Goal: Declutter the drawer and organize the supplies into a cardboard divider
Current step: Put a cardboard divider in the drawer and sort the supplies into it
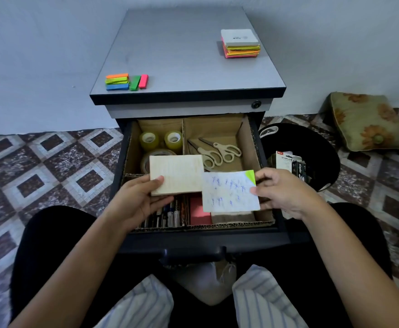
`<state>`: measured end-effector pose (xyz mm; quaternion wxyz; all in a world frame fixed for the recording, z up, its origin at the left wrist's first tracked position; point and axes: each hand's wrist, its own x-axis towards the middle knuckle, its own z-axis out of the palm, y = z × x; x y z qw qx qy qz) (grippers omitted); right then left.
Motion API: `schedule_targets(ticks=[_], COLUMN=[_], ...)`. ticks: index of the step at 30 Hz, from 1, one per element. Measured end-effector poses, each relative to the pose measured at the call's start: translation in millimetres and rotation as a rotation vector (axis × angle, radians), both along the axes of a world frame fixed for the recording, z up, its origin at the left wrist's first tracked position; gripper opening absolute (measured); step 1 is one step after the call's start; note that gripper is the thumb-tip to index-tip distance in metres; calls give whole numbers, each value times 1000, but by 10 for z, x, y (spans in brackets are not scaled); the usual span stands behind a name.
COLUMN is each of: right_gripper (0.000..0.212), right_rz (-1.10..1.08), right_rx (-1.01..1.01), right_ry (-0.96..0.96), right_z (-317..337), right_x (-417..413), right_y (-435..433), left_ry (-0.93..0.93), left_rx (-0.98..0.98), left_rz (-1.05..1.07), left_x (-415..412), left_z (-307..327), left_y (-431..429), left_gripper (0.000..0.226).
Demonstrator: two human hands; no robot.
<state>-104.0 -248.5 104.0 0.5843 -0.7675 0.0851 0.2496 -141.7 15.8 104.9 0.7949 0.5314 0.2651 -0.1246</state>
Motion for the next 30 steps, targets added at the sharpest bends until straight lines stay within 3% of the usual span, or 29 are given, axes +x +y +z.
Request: schedule_targets(ticks=[5, 8, 10, 12, 15, 18, 21, 25, 30], right_gripper=[20, 23, 17, 8, 22, 25, 32, 30, 8], right_rz=[124, 115, 123, 238, 405, 412, 300, -38, -77], right_rx=[-298, -334, -362, -533, -789, -860, -642, 73, 79], right_ry=[1, 14, 28, -6, -76, -133, -163, 29, -62], right_z=[-186, -328, -404, -428, -386, -307, -140, 101, 43], right_x=[-4, 29, 53, 65, 40, 5, 9, -12, -15], right_y=[112, 298, 426, 504, 543, 530, 473, 449, 391], left_ry=[7, 3, 0, -5, -4, 2, 14, 25, 21], left_rx=[-18, -47, -70, -86, -87, -91, -110, -144, -130], left_rz=[49, 54, 53, 47, 33, 12, -30, -112, -205], left_x=[-5, 7, 5, -1, -14, -34, -53, -48, -30], left_z=[-18, -50, -66, -71, -57, -34, 6, 59, 81], left_y=[197, 220, 215, 201, 173, 132, 57, -133, -326], left_gripper=[11, 13, 13, 14, 13, 13, 13, 14, 19])
